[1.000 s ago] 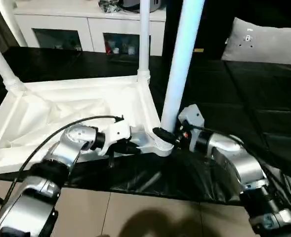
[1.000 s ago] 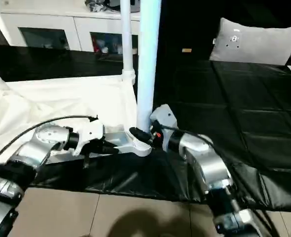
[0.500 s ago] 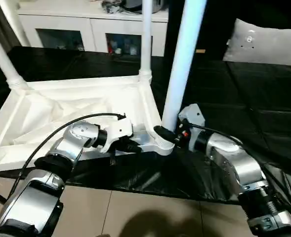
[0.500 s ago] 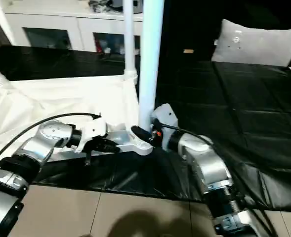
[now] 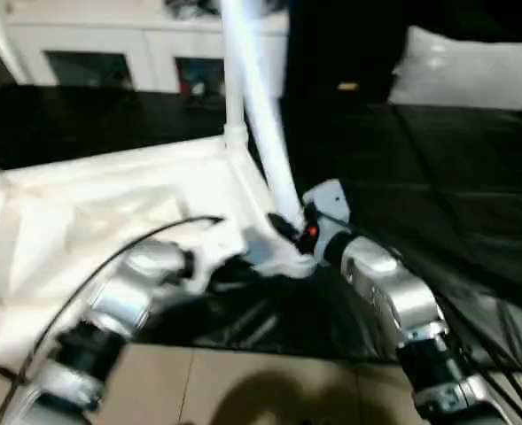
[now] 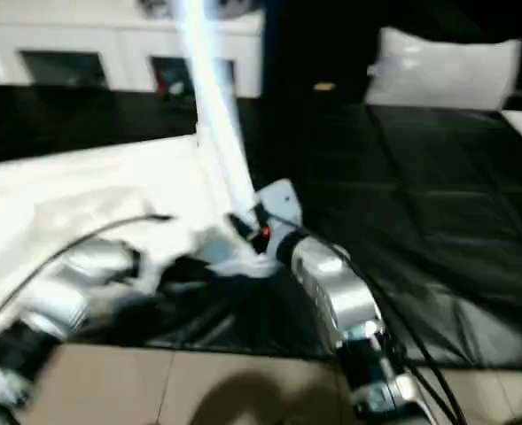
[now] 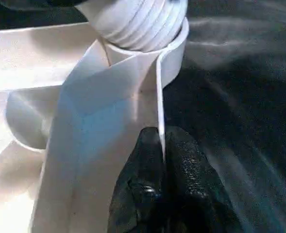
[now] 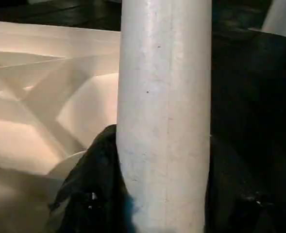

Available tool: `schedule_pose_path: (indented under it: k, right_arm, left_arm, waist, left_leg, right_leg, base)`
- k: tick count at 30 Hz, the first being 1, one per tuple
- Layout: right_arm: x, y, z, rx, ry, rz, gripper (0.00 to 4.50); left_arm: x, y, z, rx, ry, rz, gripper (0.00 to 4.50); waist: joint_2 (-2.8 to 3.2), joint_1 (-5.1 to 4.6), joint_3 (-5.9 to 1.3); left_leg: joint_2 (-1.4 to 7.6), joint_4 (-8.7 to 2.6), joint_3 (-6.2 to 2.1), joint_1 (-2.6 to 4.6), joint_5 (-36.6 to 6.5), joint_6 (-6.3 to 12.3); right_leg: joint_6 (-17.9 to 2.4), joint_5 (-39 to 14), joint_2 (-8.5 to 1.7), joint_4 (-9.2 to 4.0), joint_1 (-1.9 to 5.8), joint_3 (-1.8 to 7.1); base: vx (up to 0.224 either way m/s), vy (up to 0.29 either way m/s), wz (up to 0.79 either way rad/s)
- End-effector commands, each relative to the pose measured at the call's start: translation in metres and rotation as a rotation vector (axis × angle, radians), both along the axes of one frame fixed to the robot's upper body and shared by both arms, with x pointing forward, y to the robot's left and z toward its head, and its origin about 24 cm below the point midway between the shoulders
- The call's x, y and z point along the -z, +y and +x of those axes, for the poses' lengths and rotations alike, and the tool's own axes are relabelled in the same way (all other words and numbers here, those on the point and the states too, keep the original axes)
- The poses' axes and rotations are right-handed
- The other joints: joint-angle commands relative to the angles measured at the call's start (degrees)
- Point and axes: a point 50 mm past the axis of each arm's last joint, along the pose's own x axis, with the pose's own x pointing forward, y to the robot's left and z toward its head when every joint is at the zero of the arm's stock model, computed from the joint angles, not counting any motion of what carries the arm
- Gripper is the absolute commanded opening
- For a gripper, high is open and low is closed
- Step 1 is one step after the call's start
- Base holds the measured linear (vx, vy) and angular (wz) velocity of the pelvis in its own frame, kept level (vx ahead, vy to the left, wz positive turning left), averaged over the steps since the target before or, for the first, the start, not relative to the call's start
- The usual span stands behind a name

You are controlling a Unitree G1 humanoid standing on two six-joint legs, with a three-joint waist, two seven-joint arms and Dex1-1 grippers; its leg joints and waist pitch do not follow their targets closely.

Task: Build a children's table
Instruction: Insert table leg to table base

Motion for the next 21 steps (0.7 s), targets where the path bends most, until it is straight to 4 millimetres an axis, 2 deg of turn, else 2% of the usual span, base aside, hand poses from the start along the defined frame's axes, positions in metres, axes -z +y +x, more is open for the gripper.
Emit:
schedule_pose_path:
  k: [1,3,7,8,9,11,13,14,15,16,18,20,21]
  right_arm:
    - [0.033,-0.012,-0.008,0.075,0.145,-0.063,1.88]
    - [0.031,-0.013,-0.007,0.085,0.134,-0.053,1.88]
    - [0.028,-0.013,-0.005,0.093,0.114,-0.037,1.88]
    - [0.024,-0.015,-0.004,0.098,0.094,-0.020,1.88]
    - [0.017,-0.018,-0.003,0.104,0.057,0.020,1.88]
    - [0.005,-0.024,-0.001,0.124,-0.005,0.091,1.88]
    - [-0.007,-0.031,-0.001,0.132,-0.064,0.148,1.88]
    - [-0.009,-0.032,-0.002,0.131,-0.075,0.157,1.88]
    - [-0.011,-0.034,-0.002,0.131,-0.085,0.167,1.88]
    - [-0.012,-0.035,-0.003,0.129,-0.095,0.177,1.88]
    - [-0.021,-0.039,-0.005,0.122,-0.142,0.224,1.88]
    - [-0.027,-0.040,-0.006,0.116,-0.166,0.243,1.88]
    - [-0.030,-0.041,-0.006,0.112,-0.179,0.255,1.88]
  left_arm:
    - [-0.025,-0.016,0.001,0.010,-0.097,-0.039,0.00]
    - [-0.024,-0.016,0.003,0.007,-0.113,-0.026,0.00]
    - [-0.022,-0.012,0.005,0.013,-0.148,0.016,0.00]
    - [-0.021,-0.008,0.006,0.027,-0.167,0.039,0.00]
    - [-0.023,-0.002,0.008,0.059,-0.200,0.046,0.00]
    - [-0.024,0.009,0.012,0.076,-0.233,0.064,0.00]
    - [-0.026,0.020,0.019,0.110,-0.280,0.093,0.00]
    - [-0.027,0.022,0.021,0.113,-0.284,0.091,0.00]
    - [-0.028,0.024,0.023,0.115,-0.289,0.086,0.00]
    - [-0.029,0.026,0.025,0.113,-0.295,0.086,0.00]
    - [-0.035,0.034,0.037,0.057,-0.326,0.072,0.00]
    - [-0.038,0.038,0.043,0.016,-0.338,0.056,0.00]
    - [-0.040,0.039,0.046,0.005,-0.345,0.040,0.00]
  waist:
    - [0.78,0.06,-3.09]
    - [0.67,0.09,-3.06]
    - [1.18,0.05,-3.03]
    - [1.08,0.03,-2.97]
    - [1.35,0.02,-3.01]
    - [1.14,0.03,-3.11]
    - [0.72,0.22,-3.39]
    - [1.05,0.44,-3.50]
    - [1.10,0.52,-3.53]
    - [0.84,0.60,-3.63]
    - [1.00,0.96,-3.79]
    - [0.83,0.90,-4.24]
    - [0.76,0.77,-4.28]
  left_leg:
    - [0.83,-4.17,0.10,-0.22,-13.83,-0.34]
    - [0.71,-4.16,0.07,-0.27,-13.68,-0.34]
    - [0.68,-4.21,-0.06,-0.14,-15.12,-0.72]
    - [0.66,-4.24,-0.09,-0.16,-15.81,-0.65]
    - [0.66,-4.25,-0.13,-0.11,-16.10,-0.81]
    - [0.57,-4.20,-0.13,-0.10,-16.47,-0.60]
    - [0.65,-4.01,-0.03,-0.14,-14.33,0.06]
    - [0.57,-3.84,-0.02,-0.25,-12.17,0.35]
    - [0.57,-3.76,0.00,-0.32,-11.15,0.44]
    - [0.65,-3.66,0.02,-0.43,-9.18,0.49]
    - [0.51,-3.37,0.21,-0.22,-7.68,0.75]
    - [0.25,-2.87,0.10,-0.86,-3.10,1.71]
    - [0.10,-2.80,0.02,-1.15,-2.00,2.02]
  right_leg:
    - [-11.51,-10.76,-2.25,-4.06,2.97,2.52]
    - [-11.10,-11.31,-2.18,-4.22,3.01,2.44]
    - [-10.45,-12.43,-2.11,-4.40,2.93,2.37]
    - [-10.19,-12.98,-2.11,-4.60,2.88,2.34]
    - [-10.12,-13.14,-2.14,-4.51,2.90,2.34]
    - [-9.91,-13.15,-2.16,-4.62,2.91,2.36]
    - [-10.18,-10.18,-2.12,-4.21,3.02,2.42]
    - [-10.62,-7.81,-2.08,-3.82,3.09,2.42]
    - [-10.81,-6.48,-2.07,-3.68,3.13,2.43]
    - [-11.24,-3.76,-2.05,-3.23,3.28,2.41]
    - [-11.73,-1.67,-2.05,-3.00,3.24,2.47]
    - [-12.83,5.35,-1.98,-2.06,3.78,2.41]
    - [-13.05,6.86,-1.98,-1.88,4.01,2.34]
  base:
    - [0.000,0.000,0.00]
    - [0.000,0.000,0.00]
    - [0.000,0.000,0.00]
    - [0.000,0.000,0.00]
    - [0.000,0.000,0.00]
    - [0.000,0.000,0.00]
    - [0.000,0.000,0.00]
    - [0.000,0.000,0.00]
    - [0.000,0.000,0.00]
    - [0.000,0.000,0.00]
    - [0.000,0.000,0.00]
    - [0.000,0.000,0.00]
    - [0.000,0.000,0.00]
